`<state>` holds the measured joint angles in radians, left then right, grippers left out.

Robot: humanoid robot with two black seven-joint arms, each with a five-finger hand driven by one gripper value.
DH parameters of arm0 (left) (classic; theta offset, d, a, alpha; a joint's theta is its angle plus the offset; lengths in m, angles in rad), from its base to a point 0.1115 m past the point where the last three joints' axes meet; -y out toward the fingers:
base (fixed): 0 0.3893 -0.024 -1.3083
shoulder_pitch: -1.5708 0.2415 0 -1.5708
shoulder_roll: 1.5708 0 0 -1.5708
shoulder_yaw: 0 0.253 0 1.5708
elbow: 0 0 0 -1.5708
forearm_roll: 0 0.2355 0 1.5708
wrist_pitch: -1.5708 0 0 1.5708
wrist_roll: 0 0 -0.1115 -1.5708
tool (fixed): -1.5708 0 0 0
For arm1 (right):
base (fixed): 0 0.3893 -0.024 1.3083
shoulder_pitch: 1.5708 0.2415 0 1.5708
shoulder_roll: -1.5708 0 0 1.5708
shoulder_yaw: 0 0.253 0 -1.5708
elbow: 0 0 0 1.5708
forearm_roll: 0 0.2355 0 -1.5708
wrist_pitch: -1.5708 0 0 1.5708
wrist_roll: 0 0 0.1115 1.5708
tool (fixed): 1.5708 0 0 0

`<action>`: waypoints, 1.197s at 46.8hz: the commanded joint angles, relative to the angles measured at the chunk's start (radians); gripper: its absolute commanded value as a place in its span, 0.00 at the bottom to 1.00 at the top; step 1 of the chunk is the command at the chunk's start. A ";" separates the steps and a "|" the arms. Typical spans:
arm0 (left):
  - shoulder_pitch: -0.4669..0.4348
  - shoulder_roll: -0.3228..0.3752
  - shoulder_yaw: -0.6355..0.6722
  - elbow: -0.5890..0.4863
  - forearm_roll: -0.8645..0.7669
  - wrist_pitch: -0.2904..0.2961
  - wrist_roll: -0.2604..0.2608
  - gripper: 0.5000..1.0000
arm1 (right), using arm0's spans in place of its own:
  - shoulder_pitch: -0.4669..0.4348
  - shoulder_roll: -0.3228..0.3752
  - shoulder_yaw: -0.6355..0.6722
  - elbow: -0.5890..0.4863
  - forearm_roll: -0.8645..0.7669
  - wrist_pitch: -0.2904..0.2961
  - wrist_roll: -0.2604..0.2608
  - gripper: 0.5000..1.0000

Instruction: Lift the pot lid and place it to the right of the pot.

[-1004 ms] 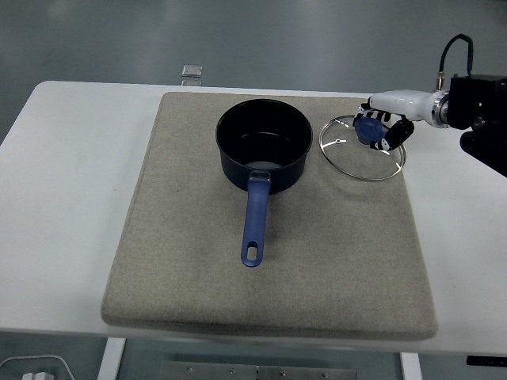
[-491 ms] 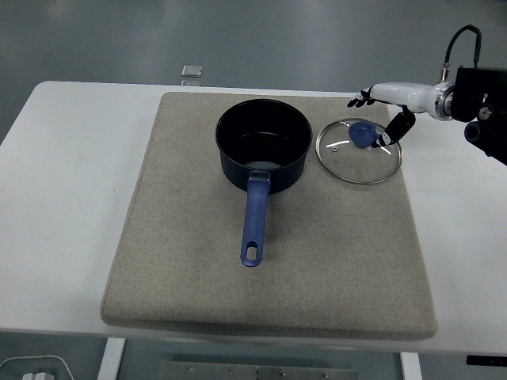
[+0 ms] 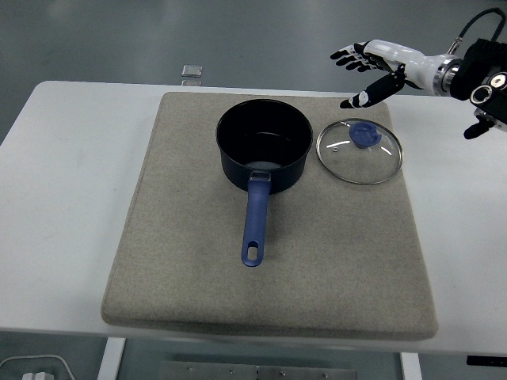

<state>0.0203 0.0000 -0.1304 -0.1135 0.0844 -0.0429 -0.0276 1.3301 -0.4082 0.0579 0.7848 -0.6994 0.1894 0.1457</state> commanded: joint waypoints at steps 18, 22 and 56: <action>0.000 0.000 0.000 0.000 0.000 0.000 0.002 1.00 | -0.032 0.011 0.002 -0.024 0.463 -0.005 -0.011 0.82; 0.000 0.000 0.000 0.000 0.000 0.000 0.000 1.00 | -0.043 0.014 0.002 -0.032 0.575 -0.005 -0.011 0.82; 0.000 0.000 0.000 0.000 0.000 0.000 0.000 1.00 | -0.120 0.034 0.017 -0.052 1.305 -0.001 -0.051 0.82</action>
<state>0.0199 0.0000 -0.1304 -0.1135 0.0844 -0.0430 -0.0272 1.2120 -0.3745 0.0621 0.7331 0.5756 0.1885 0.0935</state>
